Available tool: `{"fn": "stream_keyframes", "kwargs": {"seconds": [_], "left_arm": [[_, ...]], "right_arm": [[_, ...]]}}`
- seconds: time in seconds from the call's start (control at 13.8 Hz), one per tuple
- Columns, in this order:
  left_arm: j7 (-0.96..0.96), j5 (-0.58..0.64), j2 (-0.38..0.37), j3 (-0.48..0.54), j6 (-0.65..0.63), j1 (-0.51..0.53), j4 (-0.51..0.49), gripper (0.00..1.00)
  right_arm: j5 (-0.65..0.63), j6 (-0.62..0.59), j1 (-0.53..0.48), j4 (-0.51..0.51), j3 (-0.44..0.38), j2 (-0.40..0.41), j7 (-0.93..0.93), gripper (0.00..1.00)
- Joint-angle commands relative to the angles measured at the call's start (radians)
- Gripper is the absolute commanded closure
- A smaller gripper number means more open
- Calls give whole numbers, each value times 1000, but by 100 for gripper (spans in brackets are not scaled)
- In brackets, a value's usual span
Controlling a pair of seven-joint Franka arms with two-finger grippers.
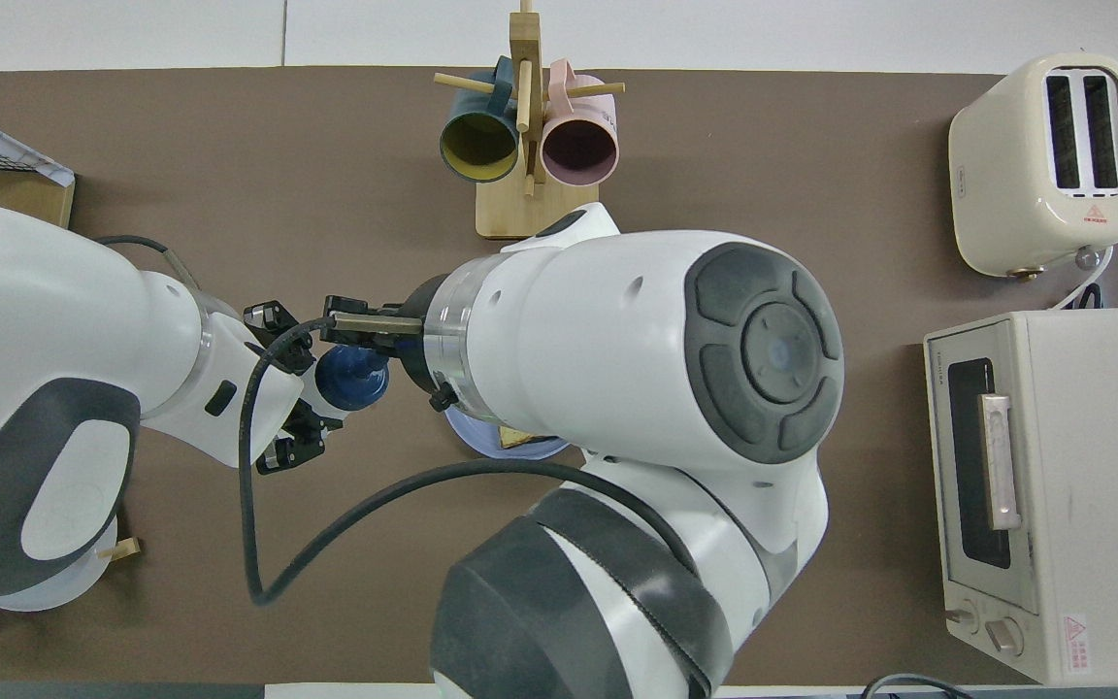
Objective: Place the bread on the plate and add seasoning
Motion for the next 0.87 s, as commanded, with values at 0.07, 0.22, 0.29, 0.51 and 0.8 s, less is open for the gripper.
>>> {"fn": "stream_keyframes", "kwargs": {"seconds": [0.07, 0.22, 0.29, 0.51, 0.8], "left_arm": [[5, -16, -29, 7, 7, -9, -27, 100], [5, -19, -29, 7, 8, -7, -27, 100], [5, -19, -29, 7, 8, -7, -28, 100], [4, -19, -29, 7, 11, -7, -28, 100], [4, -20, -29, 7, 10, -7, -30, 100]], "right_arm": [[-18, -15, 12, 0, 4, -3, 9, 72], [-22, -17, 26, 0, 4, -5, 16, 72], [-28, -20, 30, 0, 4, -5, 19, 73], [-35, -44, 27, 5, 4, -5, 16, 75], [-34, -46, 27, 11, 4, -5, 17, 89]]}}
